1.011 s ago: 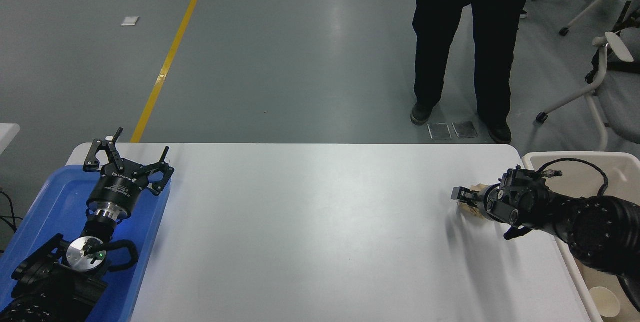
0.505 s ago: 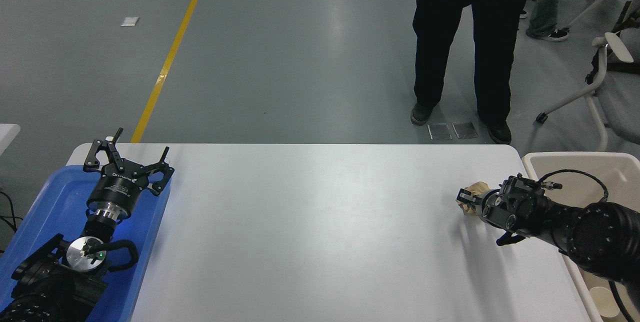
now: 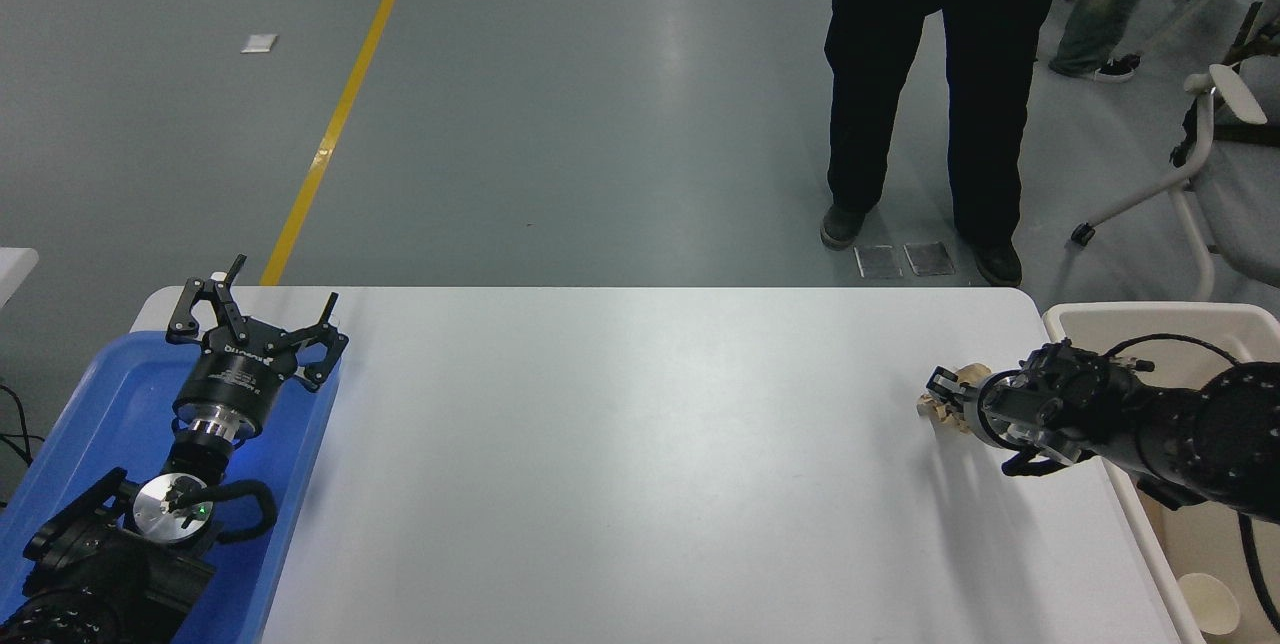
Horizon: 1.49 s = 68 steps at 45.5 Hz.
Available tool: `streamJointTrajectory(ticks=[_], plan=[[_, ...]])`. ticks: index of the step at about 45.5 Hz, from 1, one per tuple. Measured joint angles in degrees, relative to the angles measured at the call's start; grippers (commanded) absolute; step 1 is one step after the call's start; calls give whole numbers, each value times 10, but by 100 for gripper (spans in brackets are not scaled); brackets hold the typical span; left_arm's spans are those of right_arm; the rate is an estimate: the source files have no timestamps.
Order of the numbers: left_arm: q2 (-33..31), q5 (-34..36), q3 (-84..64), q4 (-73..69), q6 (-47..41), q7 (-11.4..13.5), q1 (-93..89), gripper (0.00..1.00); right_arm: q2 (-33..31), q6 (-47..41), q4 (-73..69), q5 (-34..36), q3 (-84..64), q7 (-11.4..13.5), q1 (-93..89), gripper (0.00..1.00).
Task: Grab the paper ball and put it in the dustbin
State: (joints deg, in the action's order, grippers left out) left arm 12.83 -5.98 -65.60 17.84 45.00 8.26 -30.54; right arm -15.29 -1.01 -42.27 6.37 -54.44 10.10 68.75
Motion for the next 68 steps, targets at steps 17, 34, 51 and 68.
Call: streamJointTrajectory(ticks=[17, 34, 51, 68], plan=[[0, 0, 1, 0, 0, 0, 0, 99, -43, -114, -271, -35, -129, -10, 274, 0], [0, 0, 2, 0, 0, 0, 0, 99, -59, -352, -428, -35, -157, -35, 548, 0], [0, 0, 2, 0, 0, 0, 0, 99, -87, -425, -474, -35, -167, -42, 684, 0], [0, 0, 1, -1, 0, 0, 1, 99, -135, -437, -453, -47, -243, -42, 706, 0]])
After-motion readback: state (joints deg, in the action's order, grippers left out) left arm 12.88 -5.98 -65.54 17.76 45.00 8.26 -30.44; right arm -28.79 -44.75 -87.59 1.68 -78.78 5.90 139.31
